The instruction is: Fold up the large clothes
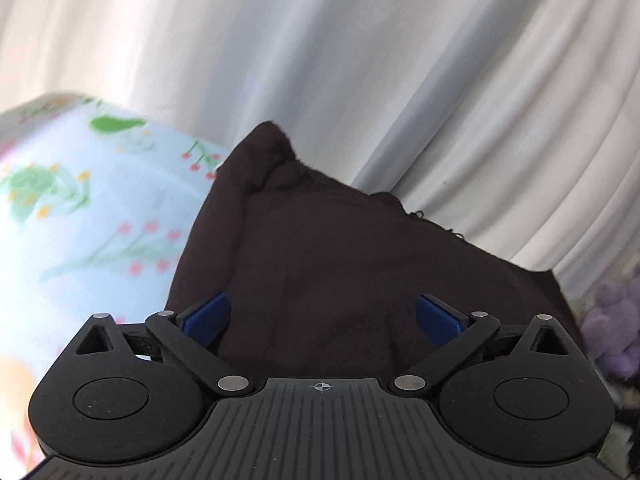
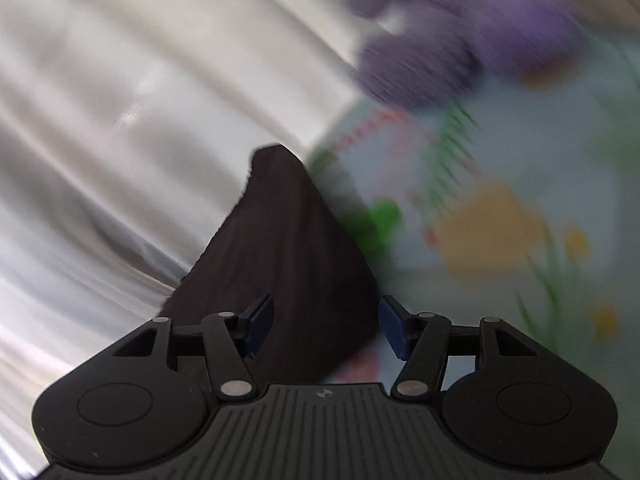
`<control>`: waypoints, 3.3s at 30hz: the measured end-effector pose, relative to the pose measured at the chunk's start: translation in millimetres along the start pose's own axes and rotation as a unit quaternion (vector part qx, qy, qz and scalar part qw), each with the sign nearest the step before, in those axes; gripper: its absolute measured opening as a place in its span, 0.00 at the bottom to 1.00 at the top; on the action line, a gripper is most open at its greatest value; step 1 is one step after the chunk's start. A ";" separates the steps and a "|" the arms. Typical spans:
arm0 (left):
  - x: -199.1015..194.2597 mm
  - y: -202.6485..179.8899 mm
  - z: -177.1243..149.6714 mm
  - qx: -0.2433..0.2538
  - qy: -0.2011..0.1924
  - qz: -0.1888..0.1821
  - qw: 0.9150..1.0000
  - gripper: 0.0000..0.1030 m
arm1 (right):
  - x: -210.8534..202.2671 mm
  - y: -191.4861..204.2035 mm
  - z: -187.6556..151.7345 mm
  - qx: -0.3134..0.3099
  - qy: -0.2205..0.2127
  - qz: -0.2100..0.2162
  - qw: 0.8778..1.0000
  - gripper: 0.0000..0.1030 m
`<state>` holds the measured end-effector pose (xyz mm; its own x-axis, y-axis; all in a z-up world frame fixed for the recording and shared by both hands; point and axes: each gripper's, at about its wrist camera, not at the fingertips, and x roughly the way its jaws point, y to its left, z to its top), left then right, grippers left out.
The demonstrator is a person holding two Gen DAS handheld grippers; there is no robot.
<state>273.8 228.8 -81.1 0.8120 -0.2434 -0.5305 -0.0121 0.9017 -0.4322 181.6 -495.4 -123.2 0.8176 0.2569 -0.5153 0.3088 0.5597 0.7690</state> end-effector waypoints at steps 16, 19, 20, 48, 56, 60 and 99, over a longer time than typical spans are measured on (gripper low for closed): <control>-12.3 34.3 -10.6 -0.159 -0.001 0.052 0.986 1.00 | 46.3 -13.0 0.5 0.133 0.010 0.024 0.991 0.43; -12.6 52.1 -16.9 -0.200 0.003 0.052 0.978 0.99 | 44.7 -13.0 -1.5 0.144 0.002 0.023 0.989 0.43; -9.2 56.2 -18.2 -0.215 0.010 0.044 0.976 0.98 | 45.9 -14.3 -1.8 0.153 -0.002 0.027 0.988 0.43; -99.0 22.2 -47.4 -0.186 0.015 -0.050 0.981 0.39 | -93.3 5.5 -32.8 -0.058 -0.028 -0.045 0.997 0.19; -125.6 15.9 -45.6 -0.184 0.009 0.138 0.973 0.61 | -106.7 44.3 -28.5 -0.147 -0.106 -0.104 0.978 0.36; -94.6 -48.6 -14.2 -0.075 -0.029 0.059 0.995 0.87 | -26.7 112.8 -58.5 -0.210 0.005 0.047 0.977 0.24; -58.5 11.2 -18.4 -0.059 0.015 0.056 0.997 1.00 | 39.8 142.0 -85.4 -0.300 0.008 0.018 0.954 0.18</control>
<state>215.5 246.6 -68.3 0.7838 -0.1548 -0.6014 -0.1724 0.8761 -0.4503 216.5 -338.5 -66.9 0.8138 0.2942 -0.5011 -0.0580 0.8992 0.4337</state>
